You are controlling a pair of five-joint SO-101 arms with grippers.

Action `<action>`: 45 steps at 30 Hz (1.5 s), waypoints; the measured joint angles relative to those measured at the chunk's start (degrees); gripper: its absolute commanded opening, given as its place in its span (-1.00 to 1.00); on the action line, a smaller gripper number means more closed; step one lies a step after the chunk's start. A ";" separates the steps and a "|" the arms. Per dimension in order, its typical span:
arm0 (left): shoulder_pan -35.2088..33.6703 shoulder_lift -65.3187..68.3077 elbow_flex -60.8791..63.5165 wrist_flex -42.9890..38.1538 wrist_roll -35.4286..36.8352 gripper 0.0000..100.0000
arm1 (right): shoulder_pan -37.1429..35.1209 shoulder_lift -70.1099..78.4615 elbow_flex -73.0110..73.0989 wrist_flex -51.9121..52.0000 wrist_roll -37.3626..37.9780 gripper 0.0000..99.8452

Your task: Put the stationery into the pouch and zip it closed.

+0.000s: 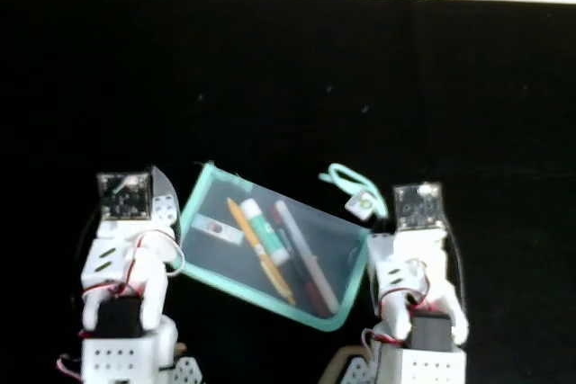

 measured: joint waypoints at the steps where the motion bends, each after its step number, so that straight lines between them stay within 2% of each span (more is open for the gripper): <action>1: 0.00 0.00 0.09 -0.09 0.00 -0.99 | 0.00 0.00 0.00 -1.05 0.00 -0.99; 10: 0.00 0.09 0.09 2.46 0.00 -0.99 | 0.00 0.00 0.18 -3.69 0.00 -0.99; 16: 0.00 0.09 0.09 13.89 -0.09 -0.99 | 0.00 0.09 0.35 -1.14 0.00 -0.99; 22: 0.00 0.09 0.09 27.34 -0.09 -0.99 | 0.00 0.09 0.35 11.08 0.00 -0.99; 27: 0.00 0.09 0.09 35.43 -0.09 -0.99 | 0.00 0.09 0.35 12.31 0.00 -0.99; 45: 0.00 0.09 0.09 36.22 -0.09 -0.99 | 0.00 0.09 0.44 12.48 0.00 -0.99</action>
